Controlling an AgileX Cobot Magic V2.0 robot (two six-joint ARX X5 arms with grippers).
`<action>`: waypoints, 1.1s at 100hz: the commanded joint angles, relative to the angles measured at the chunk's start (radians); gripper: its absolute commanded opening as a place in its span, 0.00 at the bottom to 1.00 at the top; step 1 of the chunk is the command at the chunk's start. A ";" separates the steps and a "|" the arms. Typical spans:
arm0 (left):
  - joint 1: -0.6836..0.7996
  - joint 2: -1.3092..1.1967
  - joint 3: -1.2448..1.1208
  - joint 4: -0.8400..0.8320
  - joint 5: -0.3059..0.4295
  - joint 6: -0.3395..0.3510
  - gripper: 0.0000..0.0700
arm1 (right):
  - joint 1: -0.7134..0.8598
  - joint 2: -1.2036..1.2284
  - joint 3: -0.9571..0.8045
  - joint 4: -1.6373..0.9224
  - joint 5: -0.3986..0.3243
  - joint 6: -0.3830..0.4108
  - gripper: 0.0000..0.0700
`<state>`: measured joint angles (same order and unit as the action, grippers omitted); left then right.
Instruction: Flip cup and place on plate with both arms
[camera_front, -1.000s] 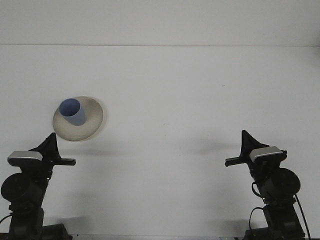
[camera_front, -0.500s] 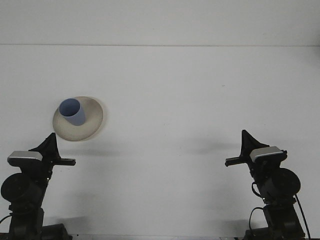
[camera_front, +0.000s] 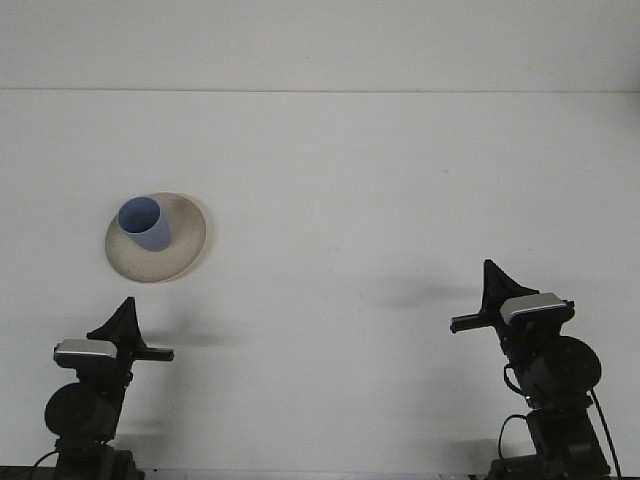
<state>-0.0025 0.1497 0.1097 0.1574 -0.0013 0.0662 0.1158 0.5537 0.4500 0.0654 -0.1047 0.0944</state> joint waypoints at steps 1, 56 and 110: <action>0.002 -0.057 -0.027 0.018 -0.007 -0.007 0.02 | 0.000 0.002 0.005 0.013 0.001 0.010 0.00; 0.006 -0.143 -0.096 0.000 -0.032 -0.060 0.02 | 0.000 0.002 0.005 0.016 0.001 0.010 0.00; 0.006 -0.143 -0.096 0.001 -0.032 -0.060 0.02 | 0.000 0.002 0.005 0.016 0.001 0.010 0.00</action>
<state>0.0025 0.0063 0.0341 0.1482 -0.0280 0.0116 0.1158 0.5537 0.4496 0.0662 -0.1047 0.0944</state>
